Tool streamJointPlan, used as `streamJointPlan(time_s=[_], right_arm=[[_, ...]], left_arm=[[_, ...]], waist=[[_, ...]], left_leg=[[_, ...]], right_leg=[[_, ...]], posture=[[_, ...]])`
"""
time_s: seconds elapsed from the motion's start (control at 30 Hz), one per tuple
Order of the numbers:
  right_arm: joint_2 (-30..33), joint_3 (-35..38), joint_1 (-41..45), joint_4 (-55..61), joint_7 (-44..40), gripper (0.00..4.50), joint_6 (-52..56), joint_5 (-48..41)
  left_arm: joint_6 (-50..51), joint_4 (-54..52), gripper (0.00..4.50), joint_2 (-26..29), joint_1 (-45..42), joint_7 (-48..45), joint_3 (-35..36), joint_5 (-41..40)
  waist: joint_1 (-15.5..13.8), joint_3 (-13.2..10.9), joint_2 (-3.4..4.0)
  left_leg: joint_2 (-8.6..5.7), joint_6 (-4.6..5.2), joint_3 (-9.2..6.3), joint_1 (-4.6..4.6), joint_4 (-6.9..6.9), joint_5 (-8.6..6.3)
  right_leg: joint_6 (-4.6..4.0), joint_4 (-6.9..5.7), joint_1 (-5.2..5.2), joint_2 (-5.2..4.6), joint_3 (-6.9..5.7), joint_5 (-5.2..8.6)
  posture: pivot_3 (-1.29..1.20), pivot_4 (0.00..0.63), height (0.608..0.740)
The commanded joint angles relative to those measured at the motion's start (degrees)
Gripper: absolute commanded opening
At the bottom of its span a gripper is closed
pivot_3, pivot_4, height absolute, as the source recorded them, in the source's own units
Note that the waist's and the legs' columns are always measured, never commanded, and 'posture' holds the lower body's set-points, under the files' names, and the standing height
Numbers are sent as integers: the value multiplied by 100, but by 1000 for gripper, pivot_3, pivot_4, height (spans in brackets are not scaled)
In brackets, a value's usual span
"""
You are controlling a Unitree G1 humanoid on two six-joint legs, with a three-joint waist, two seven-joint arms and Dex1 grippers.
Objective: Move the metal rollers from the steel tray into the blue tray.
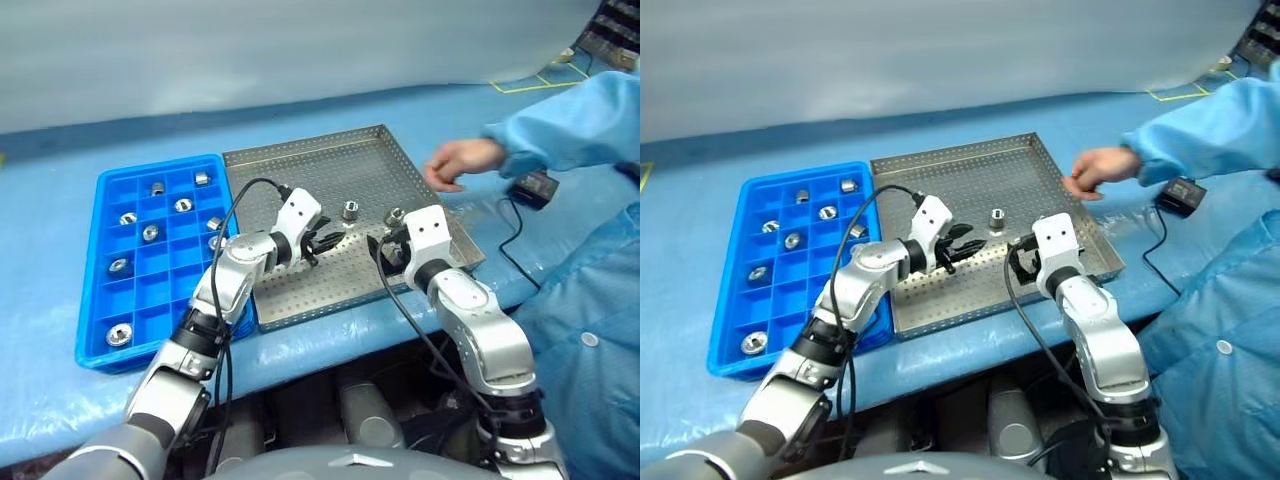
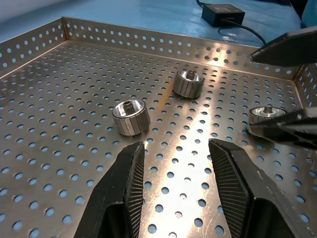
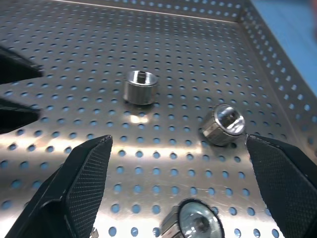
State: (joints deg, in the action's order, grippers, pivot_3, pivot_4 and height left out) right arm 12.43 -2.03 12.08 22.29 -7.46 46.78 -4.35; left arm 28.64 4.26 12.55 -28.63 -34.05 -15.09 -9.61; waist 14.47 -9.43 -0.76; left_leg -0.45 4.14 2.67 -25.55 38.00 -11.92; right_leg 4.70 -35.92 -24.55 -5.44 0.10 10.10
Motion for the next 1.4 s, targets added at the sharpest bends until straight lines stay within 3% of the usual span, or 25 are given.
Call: streamJointPlan(time_s=[0.03, 0.33, 0.73, 1.27, 1.4], right_arm=[[-73, 162, 384, -427, 158, 4500, -20, 67], [-106, 439, 618, -464, 128, 4500, 1090, -167], [28, 1364, 783, 649, 153, 4500, 2825, -397], [-363, 1630, 451, 1159, 146, 4500, 3606, -562], [-477, 1286, 567, 1320, -183, 4500, 3480, -910]], left_arm=[[214, -926, 2235, 125, 303, -40, 84, -140], [666, -2275, 2235, 234, 970, 222, 235, -253], [714, -2597, 2235, 225, 1169, 439, 225, -292], [639, -2506, 2235, 235, 1180, 432, 131, -258], [687, -2570, 2235, 264, 1246, 512, 319, -315]], waist=[[11, 0, 1], [-334, 0, 3], [-877, 2, 6], [-901, 6, 13], [-874, 6, 14]], left_leg=[[0, 0, 0, 1, 0, 0], [0, 0, -1, 1, -1, 0], [-1, -2, 3, 0, 0, 0], [0, -1, 6, -1, -1, -1], [0, -1, 6, -1, -3, -1]], right_leg=[[1, 0, 0, 1, 2, 0], [2, -1, -1, 3, 5, -1], [-7, 2, -5, -1, 2, 2], [-11, 3, -7, -2, 0, 4], [-11, 3, -8, -1, 0, 4]], posture=[[-284, 150, 740], [-180, 150, 740], [-183, 150, 740], [-194, 150, 740], [-186, 150, 740]])
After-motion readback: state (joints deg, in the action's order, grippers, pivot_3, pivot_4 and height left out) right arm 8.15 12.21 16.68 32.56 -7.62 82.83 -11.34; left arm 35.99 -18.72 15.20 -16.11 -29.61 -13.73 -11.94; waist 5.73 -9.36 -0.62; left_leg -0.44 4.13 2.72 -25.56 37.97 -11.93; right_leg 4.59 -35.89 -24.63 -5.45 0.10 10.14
